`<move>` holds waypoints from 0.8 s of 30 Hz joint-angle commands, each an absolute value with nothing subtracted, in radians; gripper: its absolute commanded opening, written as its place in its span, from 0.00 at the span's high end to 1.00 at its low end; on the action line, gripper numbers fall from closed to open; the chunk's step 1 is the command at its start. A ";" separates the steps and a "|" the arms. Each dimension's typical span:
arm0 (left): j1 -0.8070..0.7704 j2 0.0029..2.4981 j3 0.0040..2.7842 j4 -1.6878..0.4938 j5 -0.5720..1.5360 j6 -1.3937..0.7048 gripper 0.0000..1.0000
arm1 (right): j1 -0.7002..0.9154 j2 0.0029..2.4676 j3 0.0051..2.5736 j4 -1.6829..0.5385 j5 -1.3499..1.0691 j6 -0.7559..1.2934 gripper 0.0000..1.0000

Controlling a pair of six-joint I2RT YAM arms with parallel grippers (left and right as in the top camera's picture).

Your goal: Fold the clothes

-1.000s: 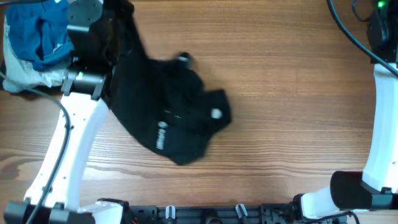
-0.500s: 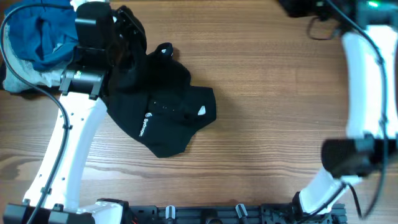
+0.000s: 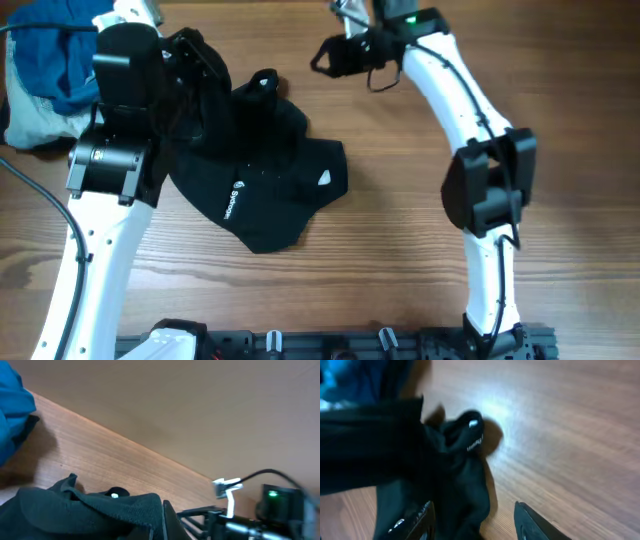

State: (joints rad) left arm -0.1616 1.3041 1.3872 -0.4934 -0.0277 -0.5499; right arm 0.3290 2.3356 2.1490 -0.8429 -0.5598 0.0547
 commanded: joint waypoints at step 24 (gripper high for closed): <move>-0.160 1.288 1.413 -0.554 -0.020 -0.523 0.96 | 0.534 2.593 2.153 -0.421 -0.321 0.239 0.48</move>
